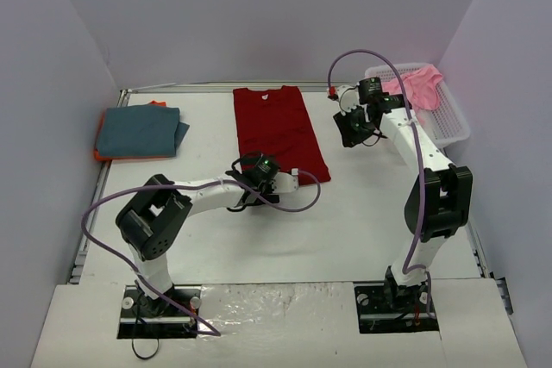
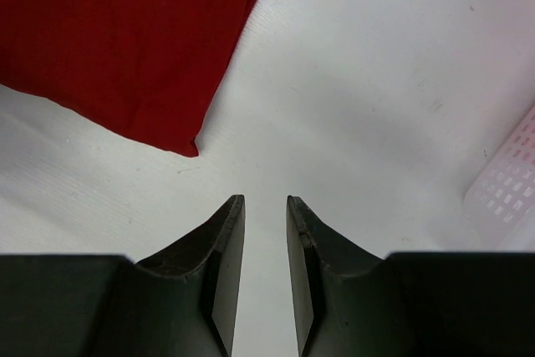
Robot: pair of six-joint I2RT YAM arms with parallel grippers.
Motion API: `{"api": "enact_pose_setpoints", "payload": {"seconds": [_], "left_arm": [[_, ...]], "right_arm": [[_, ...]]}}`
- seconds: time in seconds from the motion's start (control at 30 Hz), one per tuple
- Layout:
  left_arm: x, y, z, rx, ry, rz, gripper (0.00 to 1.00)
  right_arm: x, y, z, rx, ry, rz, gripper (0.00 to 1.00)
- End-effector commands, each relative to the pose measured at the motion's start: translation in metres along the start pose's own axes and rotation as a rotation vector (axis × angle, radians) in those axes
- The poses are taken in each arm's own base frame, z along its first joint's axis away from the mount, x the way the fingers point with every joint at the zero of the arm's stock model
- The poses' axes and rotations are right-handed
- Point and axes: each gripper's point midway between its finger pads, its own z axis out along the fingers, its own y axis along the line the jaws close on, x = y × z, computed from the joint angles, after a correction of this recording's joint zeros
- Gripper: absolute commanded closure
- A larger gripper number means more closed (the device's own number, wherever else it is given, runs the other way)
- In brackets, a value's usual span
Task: Fold and stack the t-shirts
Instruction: Grab one side of the 2/3 rectangular tshirt with both arms
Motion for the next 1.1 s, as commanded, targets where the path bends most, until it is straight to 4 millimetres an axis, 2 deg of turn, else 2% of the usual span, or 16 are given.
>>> {"api": "enact_pose_setpoints", "payload": {"seconds": [0.0,0.13,0.2,0.23,0.3,0.33,0.43,0.47,0.57,0.67,0.73,0.8,0.9,1.0,1.03,1.07], "left_arm": [[0.003,0.006,0.007,-0.033,0.022,0.008,0.06],[0.011,-0.005,0.010,0.020,0.032,0.021,0.06],[0.014,-0.004,0.008,0.023,0.038,0.011,0.06],[0.018,-0.006,0.007,0.038,0.045,0.005,0.03],[0.020,-0.003,0.001,0.038,0.041,-0.015,0.23],[0.022,-0.004,-0.002,0.042,0.040,-0.032,0.44],[0.025,0.000,-0.016,0.055,0.013,-0.068,0.69],[0.027,0.004,-0.021,0.052,0.006,-0.092,0.83],[0.031,0.001,-0.029,0.082,-0.006,-0.120,0.97],[0.031,-0.003,-0.035,0.150,-0.045,-0.169,0.98],[0.030,-0.008,-0.041,0.253,-0.107,-0.239,0.98],[0.027,-0.004,-0.048,0.342,-0.174,-0.318,0.98],[0.026,-0.005,-0.055,0.453,-0.196,-0.367,0.98],[0.027,-0.014,-0.054,0.546,-0.204,-0.377,0.98],[0.026,-0.015,-0.055,0.580,-0.212,-0.393,0.98],[0.024,-0.017,-0.056,0.599,-0.220,-0.401,0.98]], "right_arm": [[0.005,-0.003,-0.007,0.011,0.007,0.021,0.77],[0.008,-0.008,-0.010,0.031,0.012,0.024,0.78],[0.010,-0.009,-0.011,0.035,0.013,0.025,0.79],[0.011,-0.010,-0.011,0.034,0.016,0.027,0.79],[0.012,-0.011,-0.011,0.038,0.016,0.026,0.79],[0.012,-0.011,-0.011,0.038,0.017,0.026,0.80],[0.015,-0.011,-0.010,0.037,0.024,0.026,0.80],[0.015,-0.011,-0.010,0.035,0.024,0.026,0.80],[0.014,-0.007,-0.010,0.019,0.017,0.022,0.82],[0.013,0.002,-0.014,-0.022,-0.004,0.002,0.83],[0.010,0.015,-0.022,-0.086,-0.041,-0.046,0.80],[0.008,0.033,-0.031,-0.165,-0.089,-0.090,0.78],[0.007,0.055,-0.036,-0.226,-0.116,-0.139,0.75],[0.015,0.078,-0.031,-0.242,-0.093,-0.225,0.65],[0.027,0.095,-0.022,-0.256,-0.056,-0.284,0.64],[0.031,0.102,-0.020,-0.253,-0.054,-0.317,0.63]]}}
